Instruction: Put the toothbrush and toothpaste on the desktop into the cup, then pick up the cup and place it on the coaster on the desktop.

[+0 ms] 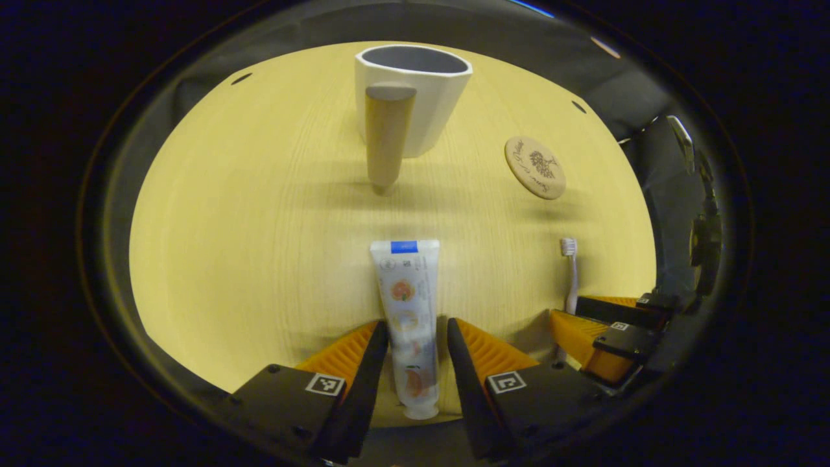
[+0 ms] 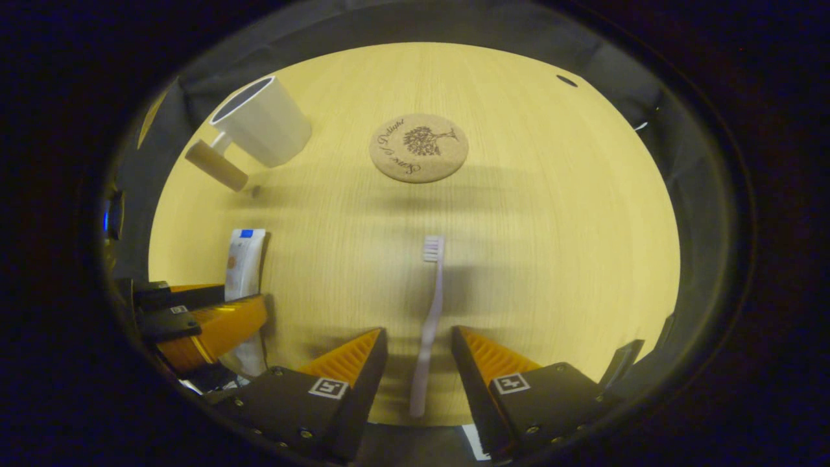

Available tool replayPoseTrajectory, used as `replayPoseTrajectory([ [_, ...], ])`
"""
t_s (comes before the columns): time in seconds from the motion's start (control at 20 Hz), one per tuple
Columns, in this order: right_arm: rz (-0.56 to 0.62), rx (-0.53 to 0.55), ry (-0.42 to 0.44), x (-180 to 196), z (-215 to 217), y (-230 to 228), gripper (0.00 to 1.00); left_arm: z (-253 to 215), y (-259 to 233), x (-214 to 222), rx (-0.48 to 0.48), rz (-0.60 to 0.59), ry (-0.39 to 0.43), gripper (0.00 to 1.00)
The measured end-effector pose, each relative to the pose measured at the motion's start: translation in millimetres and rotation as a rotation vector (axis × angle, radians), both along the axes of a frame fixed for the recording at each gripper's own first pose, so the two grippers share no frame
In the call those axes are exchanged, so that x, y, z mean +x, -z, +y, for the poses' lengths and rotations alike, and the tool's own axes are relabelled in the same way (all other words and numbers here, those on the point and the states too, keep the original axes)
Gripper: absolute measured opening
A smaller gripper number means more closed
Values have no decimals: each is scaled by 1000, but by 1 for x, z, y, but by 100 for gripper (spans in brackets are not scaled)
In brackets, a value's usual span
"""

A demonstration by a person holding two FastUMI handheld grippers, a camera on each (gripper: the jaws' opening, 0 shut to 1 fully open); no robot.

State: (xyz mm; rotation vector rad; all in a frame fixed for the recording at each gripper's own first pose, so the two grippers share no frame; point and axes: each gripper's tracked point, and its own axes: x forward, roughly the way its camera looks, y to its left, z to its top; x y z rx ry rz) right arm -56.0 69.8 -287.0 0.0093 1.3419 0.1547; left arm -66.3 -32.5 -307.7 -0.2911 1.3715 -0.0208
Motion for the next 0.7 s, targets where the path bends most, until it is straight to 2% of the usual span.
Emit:
replayPoseTrajectory([
  [0.05, -4, -13, -2, 2, -2, 0, 60, 1, -1, 1, 7, -8, 8, 63],
  [0.1, 4, -19, -8, -1, -3, 1, 48, 1, -1, 0, 12, -4, 18, 56],
  [0.15, 9, -20, -19, -2, -3, 0, 51, 1, 1, -1, 16, -9, 32, 49],
  [0.2, 18, -17, -33, -3, -3, -1, 52, 1, 0, -3, 22, -13, 23, 52],
  [0.25, 48, -17, 8, -10, -3, -13, 36, 0, 0, 1, 27, -13, 29, 50],
  [0.3, 43, -6, -1, -8, -2, 3, 20, 0, 0, -1, 33, -21, 42, 47],
  [0.35, 45, -7, -14, -8, -3, 2, 22, 1, 1, -1, 39, -24, 42, 48],
  [0.4, 42, -6, -18, -10, -3, 2, 21, 0, 1, 1, 41, -29, 43, 40],
  [0.45, 26, 3, -8, -6, -3, 4, 21, 1, 1, 0, 39, -33, 47, 41],
  [0.5, 28, 4, -14, -11, -3, 0, 14, 1, 2, 0, 39, -34, 48, 41],
  [0.55, 26, 3, -25, -9, -3, 2, 12, 1, 1, 0, 37, -39, 48, 40],
  [0.65, 5, 3, -39, -9, -3, 1, 12, 3, -1, 3, 41, -55, 43, 41],
  [0.7, -6, 0, -49, -10, -3, 2, 12, 3, -1, 0, 40, -52, 47, 31],
])
